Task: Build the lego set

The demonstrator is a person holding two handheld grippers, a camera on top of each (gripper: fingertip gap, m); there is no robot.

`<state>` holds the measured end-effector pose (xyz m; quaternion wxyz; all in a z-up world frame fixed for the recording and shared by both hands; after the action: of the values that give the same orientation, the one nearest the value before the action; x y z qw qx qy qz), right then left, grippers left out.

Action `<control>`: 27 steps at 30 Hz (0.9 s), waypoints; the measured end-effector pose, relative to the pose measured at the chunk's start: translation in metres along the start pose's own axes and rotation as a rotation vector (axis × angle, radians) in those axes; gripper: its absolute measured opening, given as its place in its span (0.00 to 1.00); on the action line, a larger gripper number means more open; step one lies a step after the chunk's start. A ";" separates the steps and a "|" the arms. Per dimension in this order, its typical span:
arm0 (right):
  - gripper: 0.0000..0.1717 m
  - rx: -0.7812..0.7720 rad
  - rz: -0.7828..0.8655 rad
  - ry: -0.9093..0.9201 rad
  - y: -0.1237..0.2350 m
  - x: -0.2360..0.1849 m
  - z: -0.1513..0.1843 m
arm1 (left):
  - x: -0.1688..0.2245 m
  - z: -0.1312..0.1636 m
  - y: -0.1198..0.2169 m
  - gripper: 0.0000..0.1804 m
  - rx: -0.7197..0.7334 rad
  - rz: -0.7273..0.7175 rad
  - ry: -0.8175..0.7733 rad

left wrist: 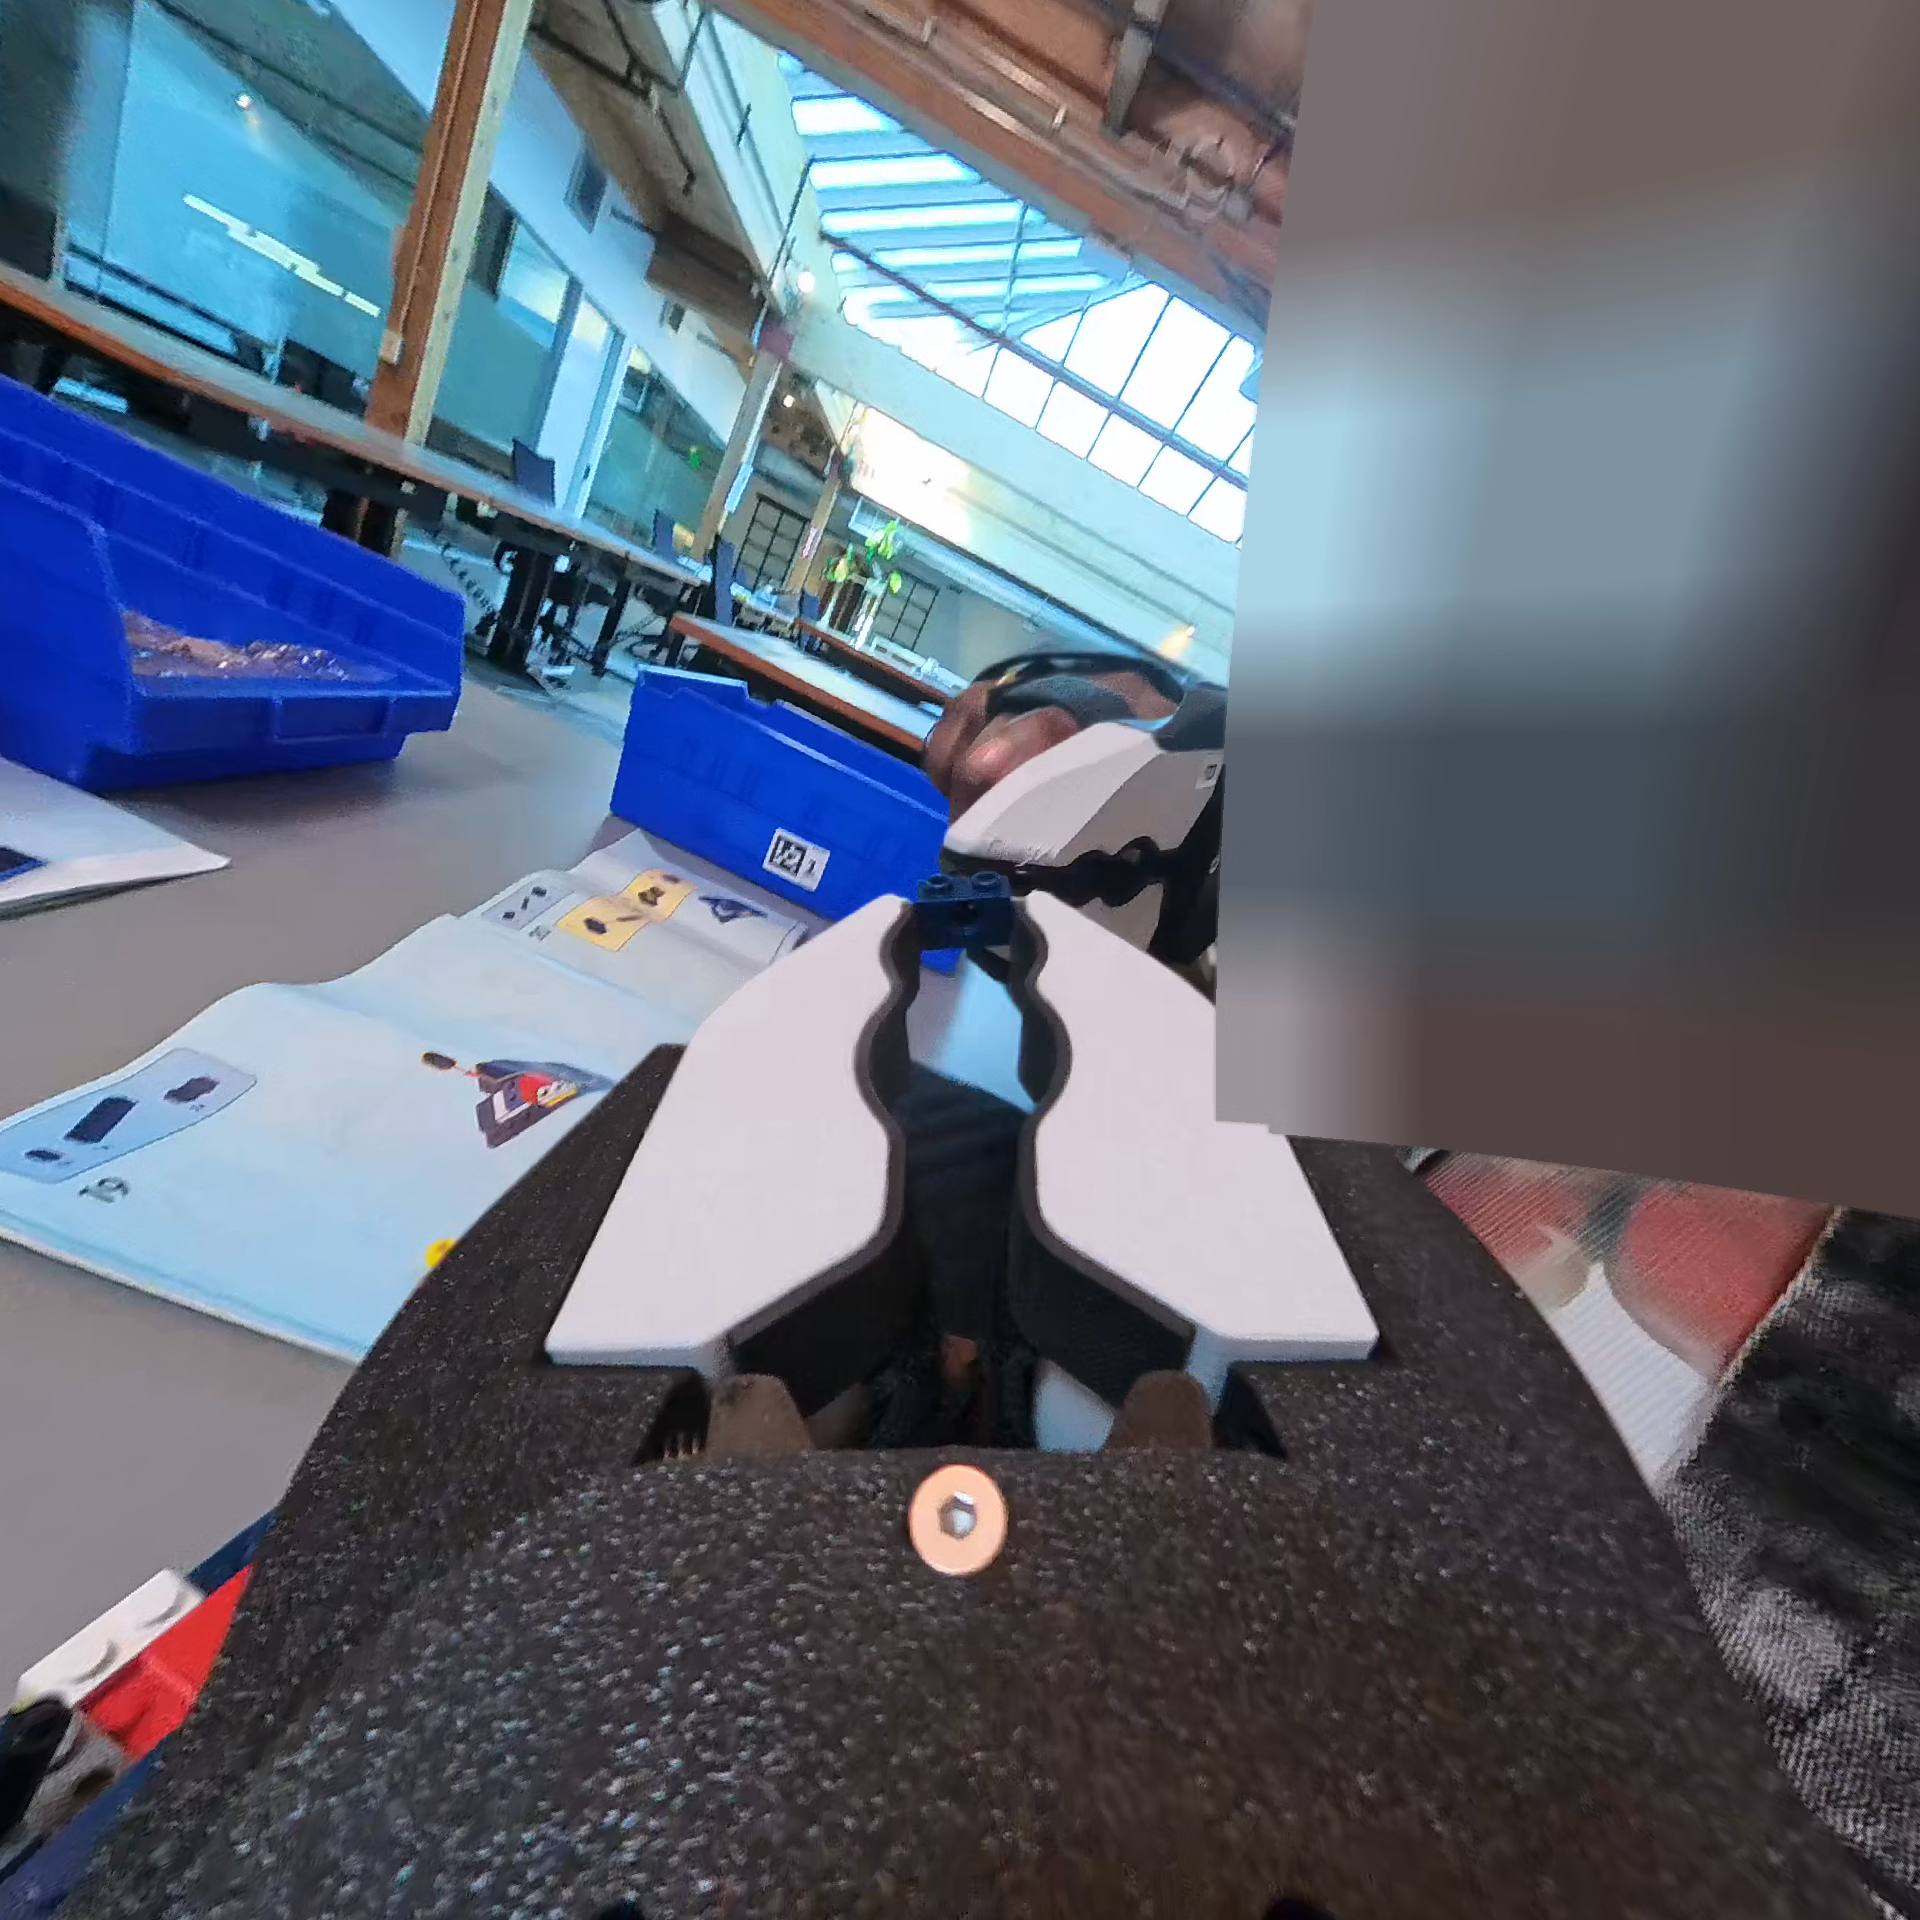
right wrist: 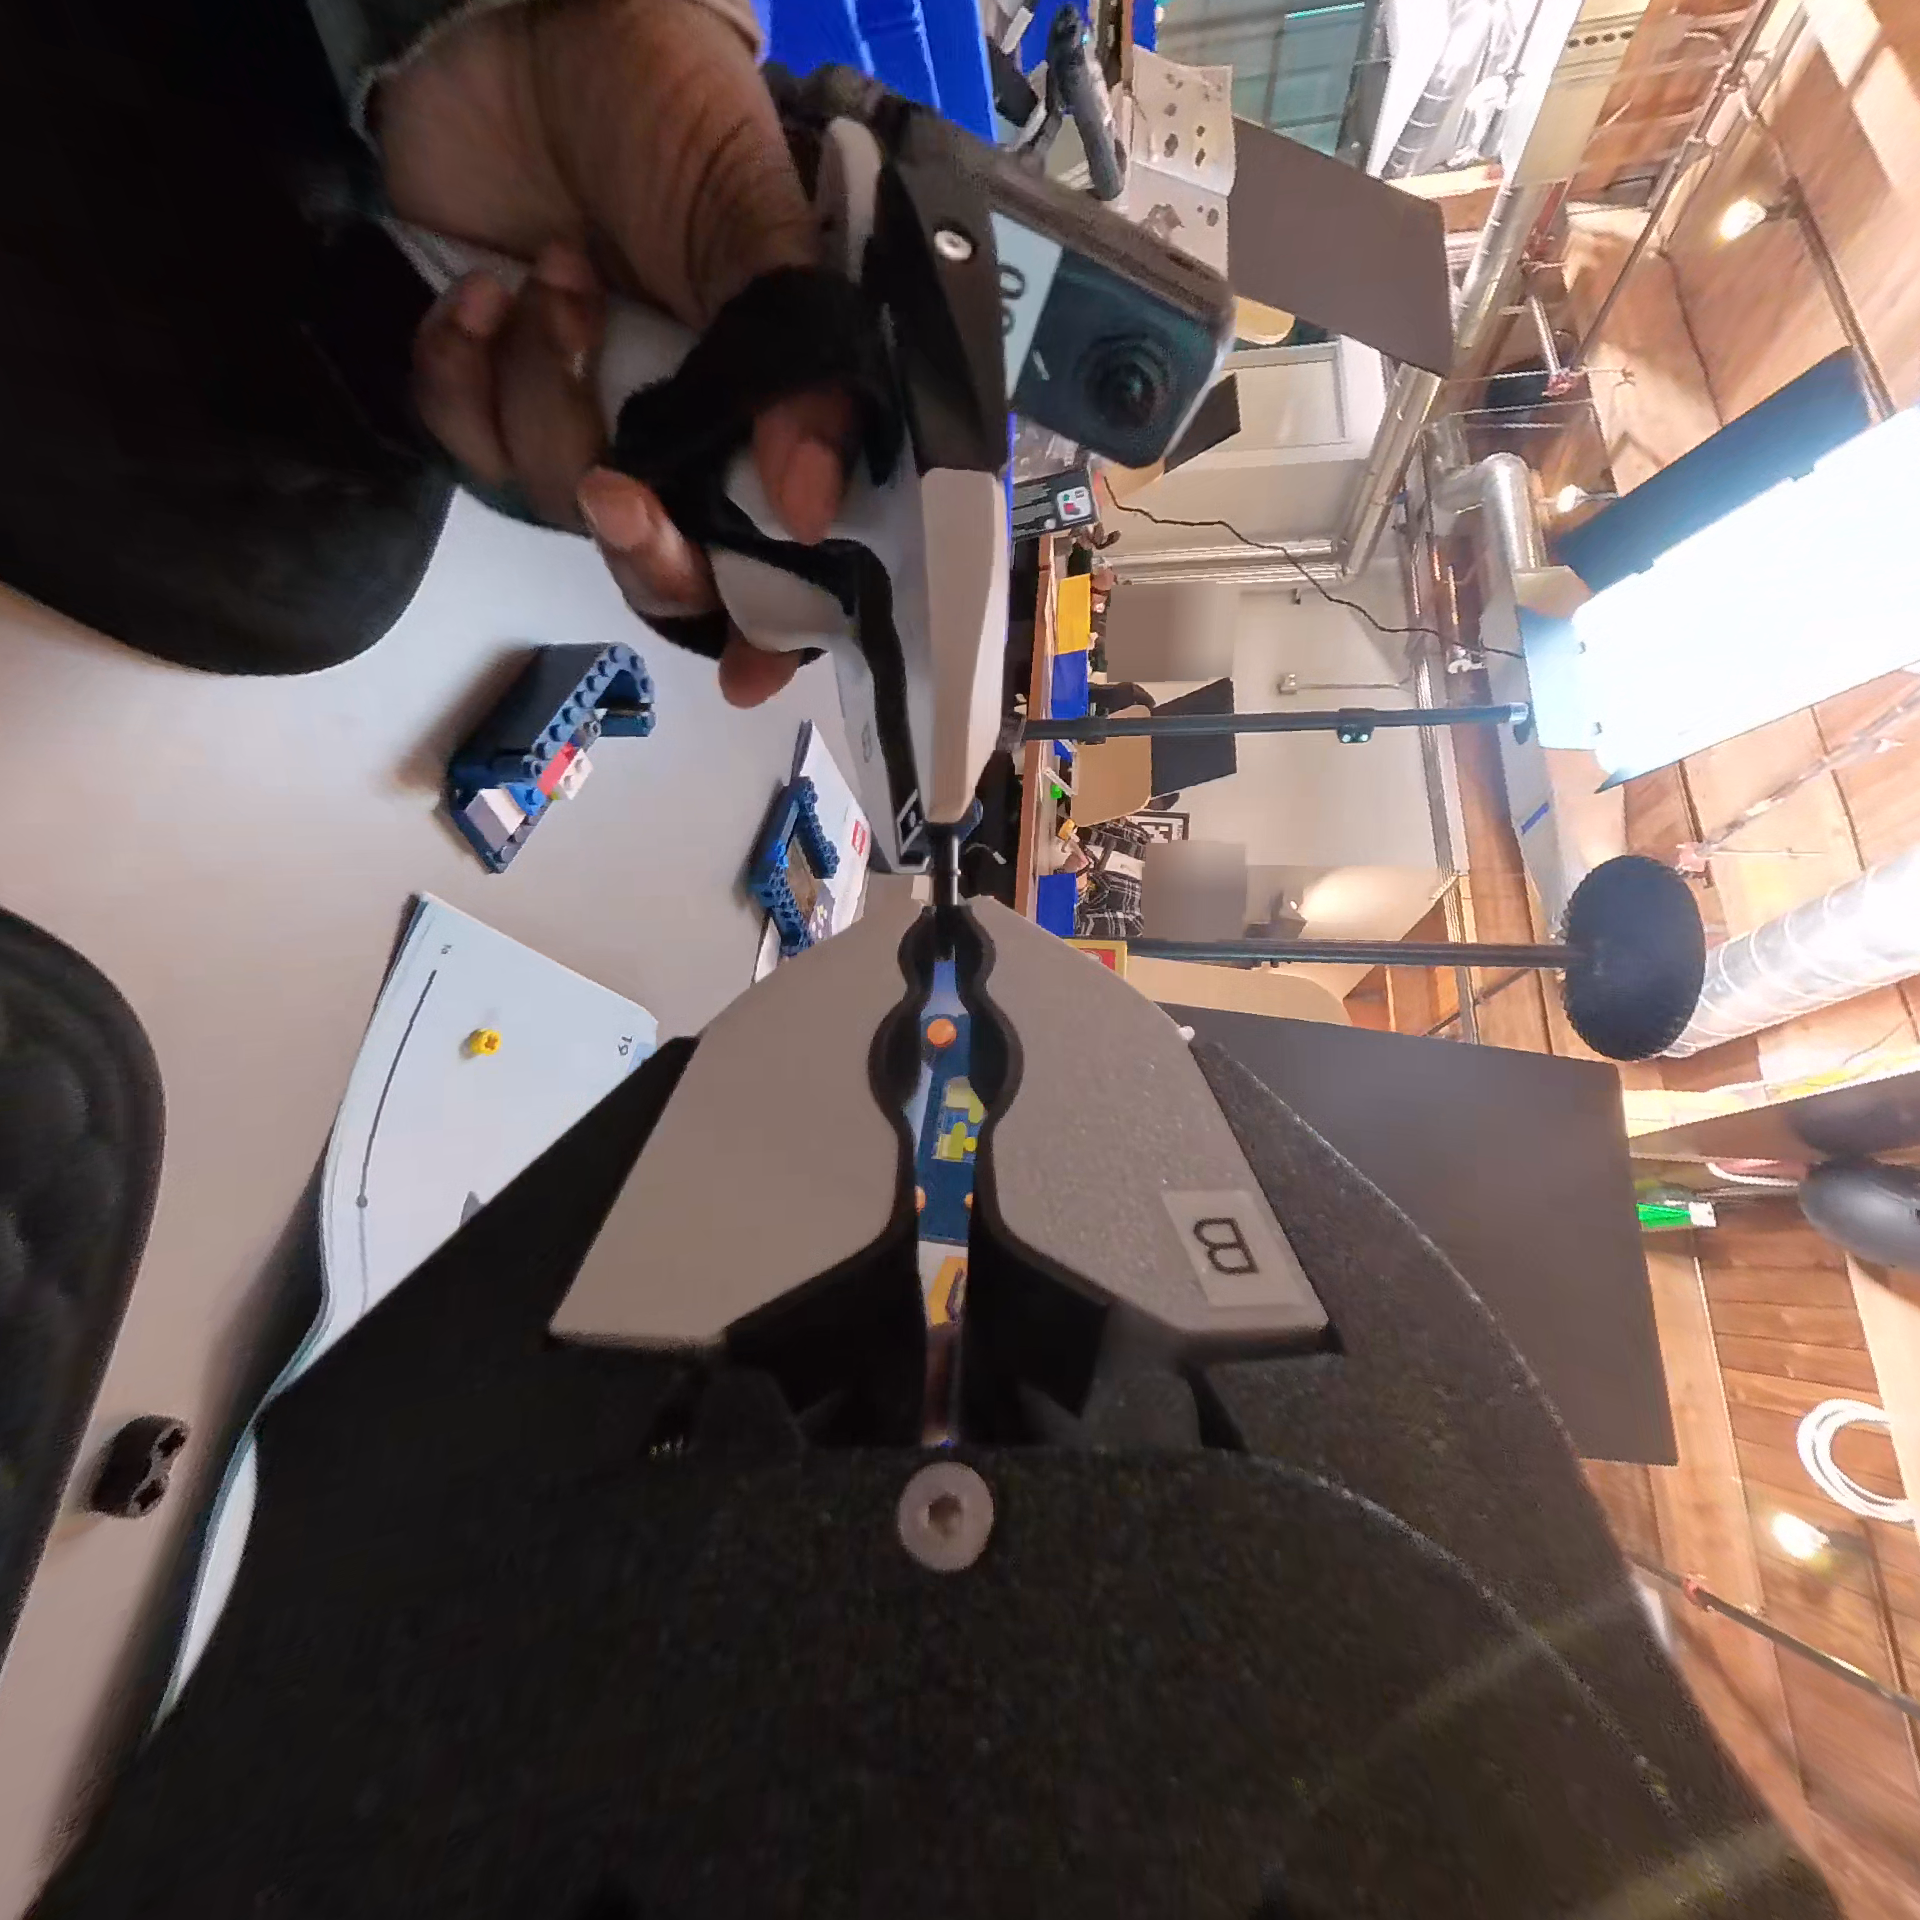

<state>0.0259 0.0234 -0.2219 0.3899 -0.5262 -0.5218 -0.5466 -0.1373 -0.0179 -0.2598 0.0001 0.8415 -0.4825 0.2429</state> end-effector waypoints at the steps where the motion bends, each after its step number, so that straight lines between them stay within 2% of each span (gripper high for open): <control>1: 0.02 -0.004 -0.004 0.018 0.000 -0.002 0.001 | 0.000 0.000 0.000 0.09 -0.022 -0.014 -0.005; 4: 0.01 -0.030 -0.015 0.083 -0.001 -0.009 0.001 | -0.001 0.002 -0.001 0.09 -0.071 -0.068 -0.027; 7: 0.01 -0.053 -0.013 0.107 -0.003 -0.013 0.001 | -0.003 0.006 0.000 0.09 -0.061 -0.089 -0.005; 14: 0.01 -0.031 -0.039 0.033 -0.002 -0.021 0.004 | -0.008 0.011 0.000 0.09 -0.091 -0.098 0.050; 17: 0.00 0.101 -0.048 -0.032 -0.001 -0.026 -0.013 | -0.008 0.015 -0.007 0.09 -0.170 -0.133 0.049; 20: 0.00 0.016 -0.026 -0.071 0.001 -0.023 0.004 | -0.015 0.007 0.000 0.09 -0.132 -0.113 0.080; 23: 0.00 0.058 -0.178 -0.334 0.013 -0.033 0.025 | -0.012 0.008 0.006 0.09 -0.147 -0.152 0.038; 27: 0.00 0.019 -0.327 -0.967 0.027 -0.045 0.081 | -0.003 0.009 0.007 0.09 -0.136 -0.124 -0.065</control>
<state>0.0723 0.0933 -0.2702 0.0180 -0.6270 -0.7230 -0.2895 -0.1404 -0.0214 -0.2703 0.0566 0.8754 -0.4444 0.1818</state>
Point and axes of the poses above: each gripper's, where its closed fingertips meet, y back along the fingers, z out of its underside, x = y × z across the jaws, the point moved 10 cm from there along y, back along the fingers, and after that the axes turned 2 degrees about -y, right-handed, at the moved point
